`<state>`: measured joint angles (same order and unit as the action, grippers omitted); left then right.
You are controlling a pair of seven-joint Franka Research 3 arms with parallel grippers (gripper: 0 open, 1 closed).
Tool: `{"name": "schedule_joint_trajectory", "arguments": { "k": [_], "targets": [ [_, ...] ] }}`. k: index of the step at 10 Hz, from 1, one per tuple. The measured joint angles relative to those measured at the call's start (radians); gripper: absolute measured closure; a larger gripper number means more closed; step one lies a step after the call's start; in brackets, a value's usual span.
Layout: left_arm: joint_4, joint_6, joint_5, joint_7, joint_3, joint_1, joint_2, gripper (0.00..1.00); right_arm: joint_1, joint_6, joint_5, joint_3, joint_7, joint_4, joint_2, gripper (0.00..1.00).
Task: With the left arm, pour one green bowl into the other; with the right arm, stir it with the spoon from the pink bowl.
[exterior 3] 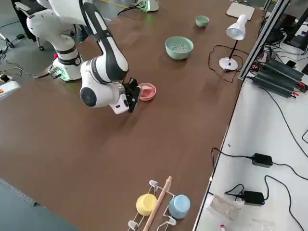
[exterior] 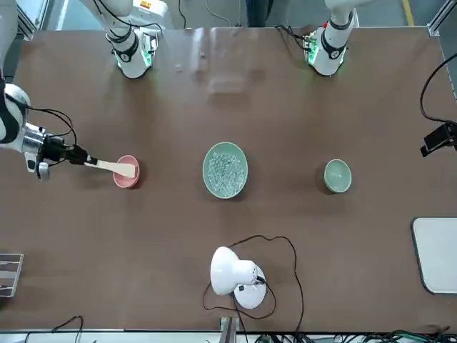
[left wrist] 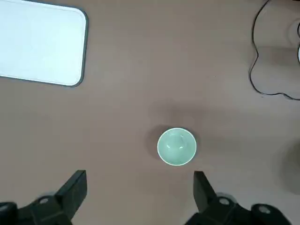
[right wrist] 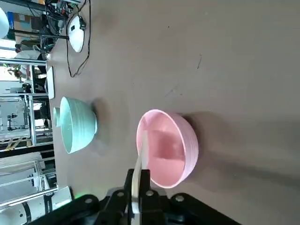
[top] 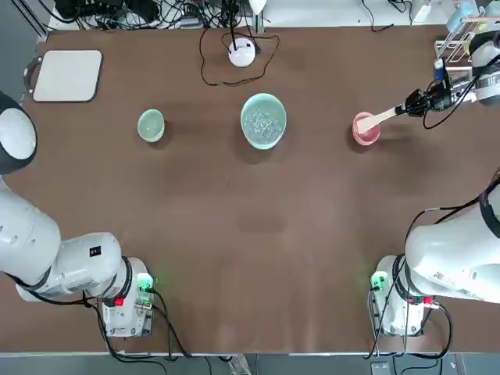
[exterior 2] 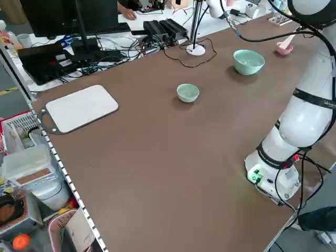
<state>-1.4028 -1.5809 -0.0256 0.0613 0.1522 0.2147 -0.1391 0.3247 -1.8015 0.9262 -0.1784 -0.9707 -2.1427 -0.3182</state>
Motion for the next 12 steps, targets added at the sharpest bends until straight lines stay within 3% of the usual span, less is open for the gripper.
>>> {"name": "schedule_joint_trajectory", "arguments": {
  "k": [8, 12],
  "targets": [
    [0.000, 0.000, 0.000, 0.001, 0.000, 0.000, 0.000, 0.00, 0.000, 0.000, 0.004, 0.000, -0.003, 0.012, -0.022, 0.89],
    [0.000, 0.000, 0.000, 0.001, 0.000, 0.000, 0.000, 0.00, 0.000, 0.000, 0.011, 0.002, -0.006, 0.033, -0.052, 0.72]
  ]
}}
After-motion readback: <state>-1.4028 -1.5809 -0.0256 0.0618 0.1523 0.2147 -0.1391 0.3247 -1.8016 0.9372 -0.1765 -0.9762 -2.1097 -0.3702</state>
